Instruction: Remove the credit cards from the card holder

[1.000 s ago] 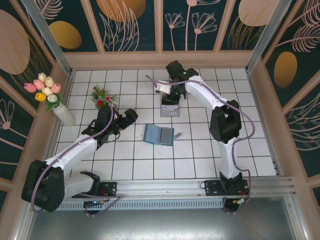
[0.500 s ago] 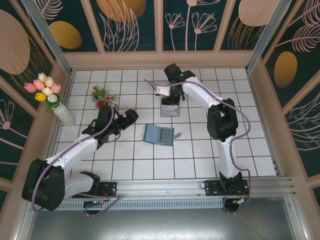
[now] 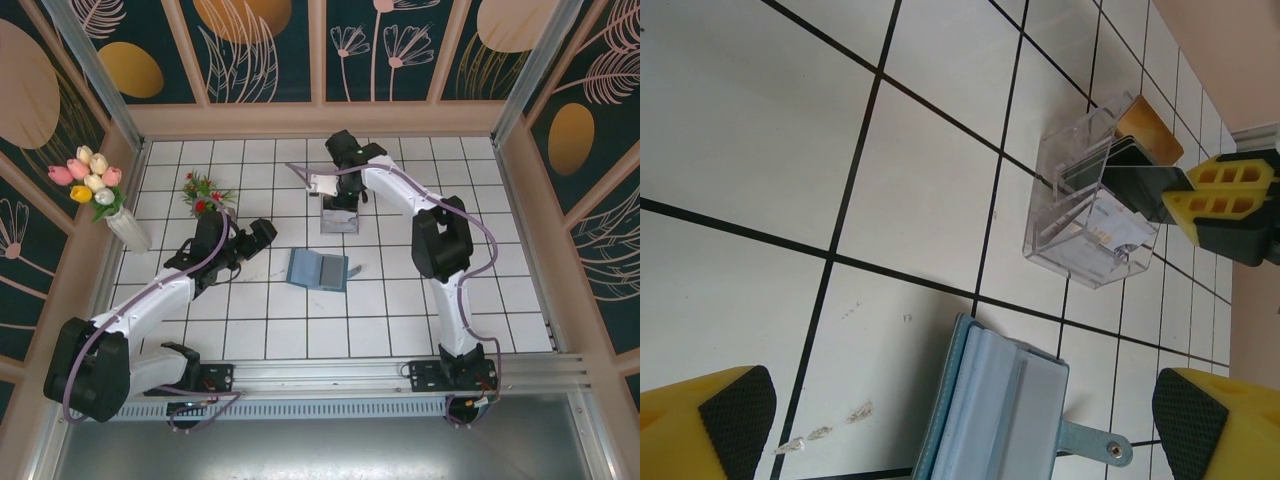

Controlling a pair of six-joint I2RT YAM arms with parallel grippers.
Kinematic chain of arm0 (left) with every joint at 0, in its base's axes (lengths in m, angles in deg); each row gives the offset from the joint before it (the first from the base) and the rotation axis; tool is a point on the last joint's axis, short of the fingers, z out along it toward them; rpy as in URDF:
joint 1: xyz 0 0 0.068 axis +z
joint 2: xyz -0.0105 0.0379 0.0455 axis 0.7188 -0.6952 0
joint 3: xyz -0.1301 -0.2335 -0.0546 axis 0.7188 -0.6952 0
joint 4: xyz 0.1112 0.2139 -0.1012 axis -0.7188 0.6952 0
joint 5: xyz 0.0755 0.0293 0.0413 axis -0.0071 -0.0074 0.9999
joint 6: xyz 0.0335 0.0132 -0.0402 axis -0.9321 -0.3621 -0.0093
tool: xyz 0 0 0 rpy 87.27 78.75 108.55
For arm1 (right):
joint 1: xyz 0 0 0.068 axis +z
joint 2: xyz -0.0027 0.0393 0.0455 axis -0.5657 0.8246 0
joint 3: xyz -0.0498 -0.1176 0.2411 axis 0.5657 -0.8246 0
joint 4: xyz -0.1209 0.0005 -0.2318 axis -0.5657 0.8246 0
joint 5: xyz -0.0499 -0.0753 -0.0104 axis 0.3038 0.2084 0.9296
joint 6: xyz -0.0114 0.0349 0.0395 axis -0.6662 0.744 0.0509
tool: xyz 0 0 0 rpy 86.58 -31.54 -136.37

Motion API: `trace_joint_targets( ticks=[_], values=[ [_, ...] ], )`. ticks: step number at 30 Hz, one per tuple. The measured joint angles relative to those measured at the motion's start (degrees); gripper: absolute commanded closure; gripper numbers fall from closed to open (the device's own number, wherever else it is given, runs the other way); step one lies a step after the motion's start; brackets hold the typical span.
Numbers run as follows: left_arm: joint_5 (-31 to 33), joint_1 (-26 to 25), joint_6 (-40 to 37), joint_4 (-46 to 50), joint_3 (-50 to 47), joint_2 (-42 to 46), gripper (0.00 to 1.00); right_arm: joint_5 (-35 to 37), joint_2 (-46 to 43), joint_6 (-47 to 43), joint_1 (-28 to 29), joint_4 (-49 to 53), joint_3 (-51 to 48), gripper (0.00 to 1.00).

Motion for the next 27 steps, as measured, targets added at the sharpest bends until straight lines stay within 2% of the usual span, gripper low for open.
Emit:
trace_joint_targets(
  ticks=[10, 14, 21, 27],
  values=[
    [0.0, 0.0, -0.2, 0.0, 0.0, 0.2, 0.01, 0.5, 2.4, -0.9, 0.6, 0.0, 1.2, 1.0],
    [0.0, 0.0, -0.2, 0.0, 0.0, 0.3, 0.01, 0.7, 2.5, -0.8, 0.6, 0.0, 1.2, 0.95],
    [-0.2, 0.0, -0.2, 0.0, 0.0, 0.3, 0.01, 1.9, 2.5, -0.1, 0.6, -0.1, 1.3, 0.8],
    [-0.7, 0.0, -0.2, 0.0, 0.0, 0.3, 0.01, 3.3, 2.5, 0.6, 0.5, -0.7, 1.8, 0.79]
  ],
)
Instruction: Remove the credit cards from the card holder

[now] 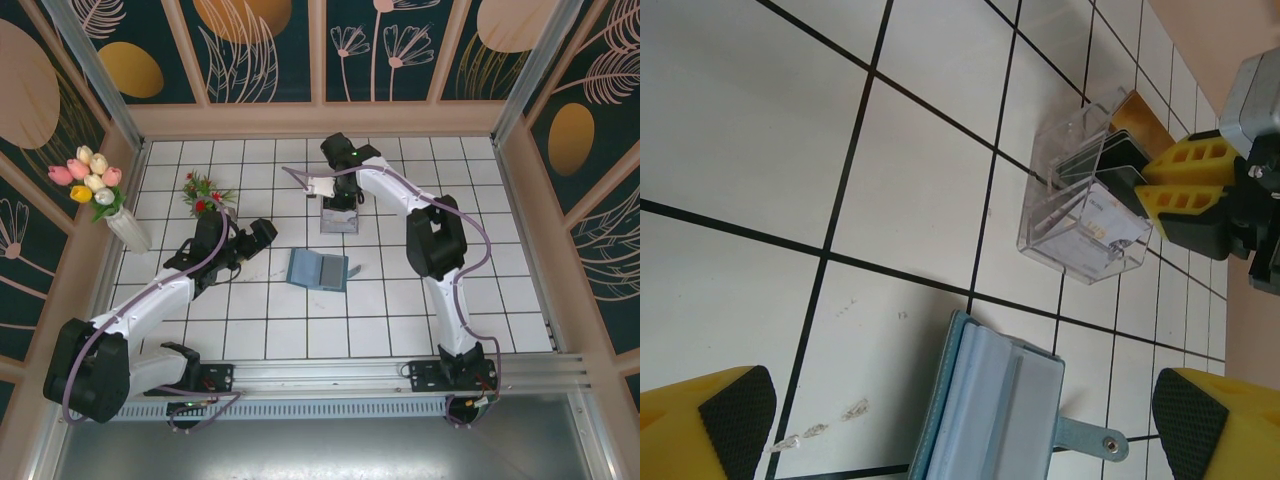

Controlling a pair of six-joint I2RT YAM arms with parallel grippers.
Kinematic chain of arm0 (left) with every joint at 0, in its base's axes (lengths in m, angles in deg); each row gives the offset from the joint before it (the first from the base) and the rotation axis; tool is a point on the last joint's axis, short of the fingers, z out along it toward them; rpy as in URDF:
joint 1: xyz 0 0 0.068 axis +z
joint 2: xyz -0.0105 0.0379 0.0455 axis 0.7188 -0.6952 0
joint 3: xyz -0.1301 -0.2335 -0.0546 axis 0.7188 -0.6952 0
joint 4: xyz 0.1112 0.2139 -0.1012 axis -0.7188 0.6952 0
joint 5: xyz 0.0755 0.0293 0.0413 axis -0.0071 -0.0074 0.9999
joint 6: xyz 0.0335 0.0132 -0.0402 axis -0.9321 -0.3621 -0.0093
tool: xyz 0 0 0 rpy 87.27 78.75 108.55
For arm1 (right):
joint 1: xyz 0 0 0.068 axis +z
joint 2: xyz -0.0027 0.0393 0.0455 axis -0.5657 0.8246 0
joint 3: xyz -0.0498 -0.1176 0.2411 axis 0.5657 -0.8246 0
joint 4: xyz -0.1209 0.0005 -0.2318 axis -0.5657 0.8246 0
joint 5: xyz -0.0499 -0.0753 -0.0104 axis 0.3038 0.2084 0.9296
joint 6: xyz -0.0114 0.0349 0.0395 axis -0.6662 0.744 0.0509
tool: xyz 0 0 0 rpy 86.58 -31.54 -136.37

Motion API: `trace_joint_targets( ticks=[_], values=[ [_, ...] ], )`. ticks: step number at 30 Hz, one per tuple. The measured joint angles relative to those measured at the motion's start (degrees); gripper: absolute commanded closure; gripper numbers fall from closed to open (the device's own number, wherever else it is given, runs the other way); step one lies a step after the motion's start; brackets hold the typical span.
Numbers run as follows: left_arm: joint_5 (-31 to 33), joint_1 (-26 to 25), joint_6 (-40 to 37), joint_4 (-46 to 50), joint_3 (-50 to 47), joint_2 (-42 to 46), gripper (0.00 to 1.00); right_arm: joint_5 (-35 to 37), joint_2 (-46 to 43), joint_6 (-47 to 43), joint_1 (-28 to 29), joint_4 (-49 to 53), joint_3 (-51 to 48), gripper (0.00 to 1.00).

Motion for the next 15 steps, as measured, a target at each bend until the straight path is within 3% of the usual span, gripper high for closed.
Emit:
trace_joint_targets(
  ticks=[15],
  values=[
    [-1.0, 0.0, 0.0, -0.1, 0.0, 0.0, 0.02, 3.8, -2.8, 1.4, -0.3, -6.3, -1.5, 0.78]
  ],
)
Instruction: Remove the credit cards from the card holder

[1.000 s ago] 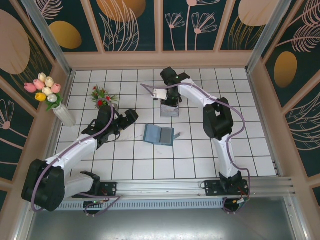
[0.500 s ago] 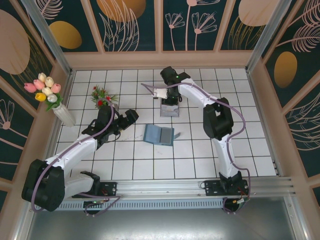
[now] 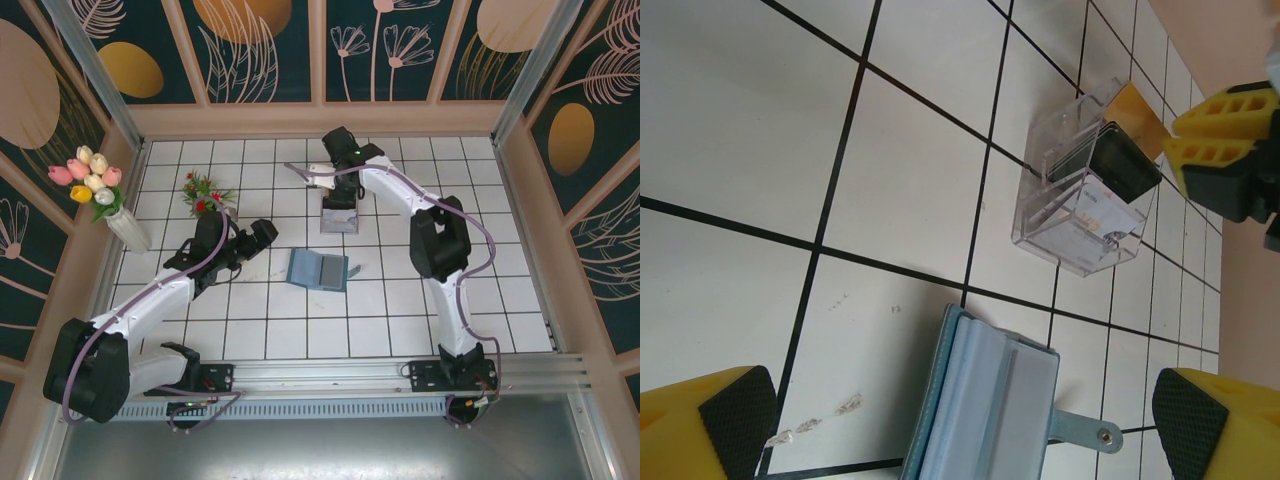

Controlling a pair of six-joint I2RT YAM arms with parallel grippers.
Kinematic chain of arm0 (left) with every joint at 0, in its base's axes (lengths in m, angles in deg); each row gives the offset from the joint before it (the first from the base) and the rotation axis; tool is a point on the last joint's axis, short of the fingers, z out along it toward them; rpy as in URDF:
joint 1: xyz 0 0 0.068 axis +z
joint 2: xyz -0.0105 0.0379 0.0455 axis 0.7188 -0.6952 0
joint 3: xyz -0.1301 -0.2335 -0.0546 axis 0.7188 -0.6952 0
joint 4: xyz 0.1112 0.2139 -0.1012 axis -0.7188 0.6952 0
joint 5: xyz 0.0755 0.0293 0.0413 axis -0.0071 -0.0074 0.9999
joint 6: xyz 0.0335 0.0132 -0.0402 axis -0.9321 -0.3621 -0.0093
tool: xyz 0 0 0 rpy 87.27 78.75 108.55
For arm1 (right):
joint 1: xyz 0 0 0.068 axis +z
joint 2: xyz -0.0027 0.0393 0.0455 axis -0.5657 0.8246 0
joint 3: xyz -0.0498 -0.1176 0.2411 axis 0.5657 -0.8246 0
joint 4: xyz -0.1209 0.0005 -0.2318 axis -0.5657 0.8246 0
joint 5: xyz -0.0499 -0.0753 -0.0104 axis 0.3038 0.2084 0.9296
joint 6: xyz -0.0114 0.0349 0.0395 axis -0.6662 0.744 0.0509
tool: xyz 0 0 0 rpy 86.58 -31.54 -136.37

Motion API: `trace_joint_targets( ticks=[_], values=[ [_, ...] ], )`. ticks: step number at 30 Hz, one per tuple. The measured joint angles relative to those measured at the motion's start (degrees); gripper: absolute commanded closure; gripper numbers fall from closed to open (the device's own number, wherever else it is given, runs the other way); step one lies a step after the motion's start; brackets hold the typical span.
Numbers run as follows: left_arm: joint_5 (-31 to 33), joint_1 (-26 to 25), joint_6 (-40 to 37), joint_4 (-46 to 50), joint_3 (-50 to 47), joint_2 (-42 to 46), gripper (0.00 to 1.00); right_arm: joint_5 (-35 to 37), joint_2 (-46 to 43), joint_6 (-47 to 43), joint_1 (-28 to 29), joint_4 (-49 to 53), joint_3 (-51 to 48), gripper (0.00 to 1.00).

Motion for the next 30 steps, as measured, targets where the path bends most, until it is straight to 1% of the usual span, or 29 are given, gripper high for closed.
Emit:
trace_joint_targets(
  ticks=[5, 10, 13, 15, 18, 21, 22, 23, 24, 25, 28, 30],
  values=[
    [-0.6, 0.0, -0.5, 0.0, 0.0, 0.0, 0.01, -2.1, -3.9, 2.8, 0.0, -0.8, -1.0, 0.75],
    [-1.3, 0.0, -2.0, 0.1, 0.0, 0.8, 0.01, -5.0, -11.4, 8.3, 0.0, -2.8, -7.7, 0.69],
    [-1.7, 0.0, -2.5, 0.1, 0.0, 1.4, 0.01, -6.1, -17.0, 14.7, 0.0, -5.6, -12.8, 0.65],
    [-1.8, -0.3, -2.6, 0.1, 0.0, 1.4, 0.01, -6.6, -20.7, 20.3, 0.0, -8.1, -16.1, 0.6],
    [-1.4, -2.3, -2.7, 0.5, 0.3, 1.3, 0.01, -7.2, -26.0, 29.9, 0.0, -12.1, -21.4, 0.62],
    [-0.3, -6.3, -3.0, 1.7, 2.8, -0.6, 0.04, -7.4, -30.5, 40.8, 0.0, -15.5, -27.0, 0.72],
    [0.1, -7.6, -3.2, 1.9, 3.7, -1.5, 0.05, -7.6, -31.5, 43.9, 0.0, -16.0, -28.4, 0.77],
    [0.5, -9.0, -3.3, 2.1, 4.8, -2.7, 0.06, -8.1, -32.5, 48.0, 0.0, -16.4, -29.9, 0.87],
    [0.7, -10.2, -3.4, 2.1, 5.7, -3.7, 0.08, -8.7, -33.5, 52.3, 0.0, -17.0, -31.6, 0.89],
    [0.7, -11.0, -3.4, 2.1, 6.3, -4.5, 0.08, -9.0, -34.2, 55.9, 0.0, -17.6, -33.0, 0.89],
    [1.4, -12.8, -3.4, 2.1, 7.0, -6.2, 0.09, -12.2, -36.1, 66.7, 0.0, -19.5, -38.3, 0.82],
    [2.4, -13.2, -3.4, 2.3, 7.0, -7.1, 0.09, -15.0, -37.3, 74.6, 0.0, -22.1, -43.9, 0.74]
  ],
)
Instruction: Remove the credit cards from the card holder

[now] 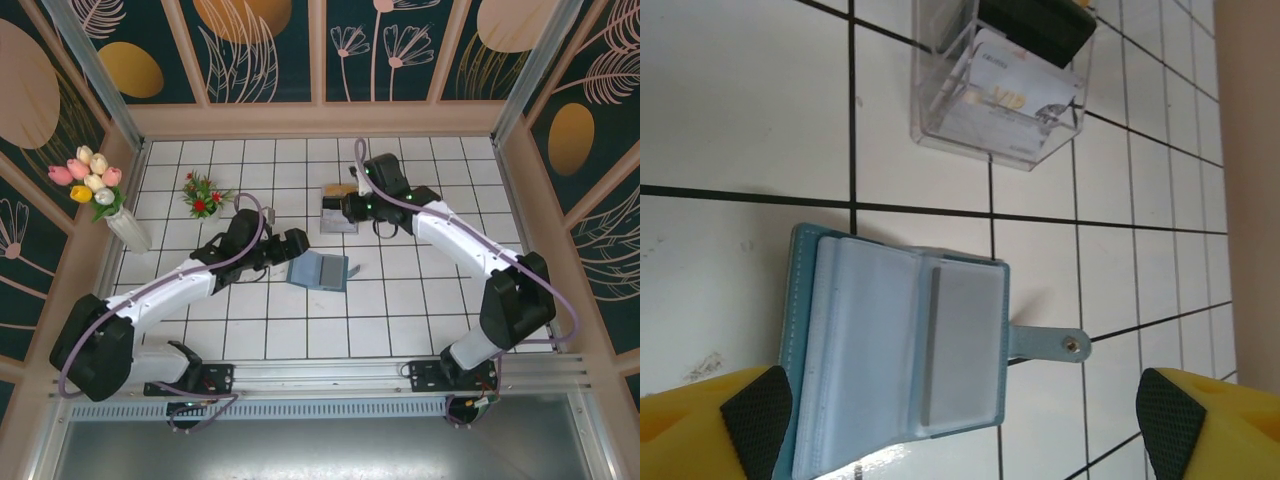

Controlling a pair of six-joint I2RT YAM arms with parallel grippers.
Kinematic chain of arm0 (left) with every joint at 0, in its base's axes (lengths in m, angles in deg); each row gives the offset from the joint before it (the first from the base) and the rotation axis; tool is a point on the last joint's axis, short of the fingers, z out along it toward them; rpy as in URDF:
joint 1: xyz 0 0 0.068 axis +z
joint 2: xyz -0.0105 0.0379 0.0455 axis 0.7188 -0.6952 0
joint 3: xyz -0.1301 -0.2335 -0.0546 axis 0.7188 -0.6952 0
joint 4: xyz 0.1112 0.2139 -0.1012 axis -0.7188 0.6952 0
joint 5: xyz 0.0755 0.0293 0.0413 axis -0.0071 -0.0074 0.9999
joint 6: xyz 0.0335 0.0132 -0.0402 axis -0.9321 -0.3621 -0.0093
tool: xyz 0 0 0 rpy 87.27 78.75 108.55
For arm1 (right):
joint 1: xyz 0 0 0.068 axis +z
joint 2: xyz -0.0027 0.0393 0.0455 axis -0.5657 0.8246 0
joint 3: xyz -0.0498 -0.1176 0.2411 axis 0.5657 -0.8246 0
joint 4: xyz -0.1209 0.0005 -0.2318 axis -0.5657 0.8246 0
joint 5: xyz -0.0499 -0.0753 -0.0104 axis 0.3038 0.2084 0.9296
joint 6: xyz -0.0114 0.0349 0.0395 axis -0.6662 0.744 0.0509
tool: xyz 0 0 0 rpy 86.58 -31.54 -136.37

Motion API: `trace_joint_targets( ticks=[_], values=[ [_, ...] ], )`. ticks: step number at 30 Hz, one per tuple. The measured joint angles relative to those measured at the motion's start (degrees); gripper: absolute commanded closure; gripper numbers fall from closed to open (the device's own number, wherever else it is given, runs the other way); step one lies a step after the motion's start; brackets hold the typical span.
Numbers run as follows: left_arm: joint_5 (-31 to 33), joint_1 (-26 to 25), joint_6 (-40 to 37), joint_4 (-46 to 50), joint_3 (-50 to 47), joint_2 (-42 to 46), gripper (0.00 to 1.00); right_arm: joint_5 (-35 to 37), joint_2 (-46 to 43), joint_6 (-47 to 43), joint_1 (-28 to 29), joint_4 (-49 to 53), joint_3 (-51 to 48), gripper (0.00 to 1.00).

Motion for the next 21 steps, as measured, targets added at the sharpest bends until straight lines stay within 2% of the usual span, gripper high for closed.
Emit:
trace_joint_targets(
  ticks=[5, 14, 17, 21],
  values=[
    [4.3, 0.0, -0.2, 2.7, 0.0, -1.0, 0.11, -5.3, -2.1, 16.5, 0.4, -5.7, -12.9, 0.68],
    [7.3, -0.1, -0.7, 3.9, -0.1, -3.5, 0.13, -10.0, -0.8, 31.5, 3.2, -14.2, -18.9, 0.64],
    [7.2, 0.0, -0.8, 3.8, -0.1, -5.2, 0.18, -10.6, 1.0, 34.1, 3.3, -15.8, -19.3, 0.62],
    [6.5, 0.0, -1.5, 3.4, -0.2, -7.3, 0.32, -10.7, 3.3, 35.8, 3.3, -16.2, -19.3, 0.62]
  ],
)
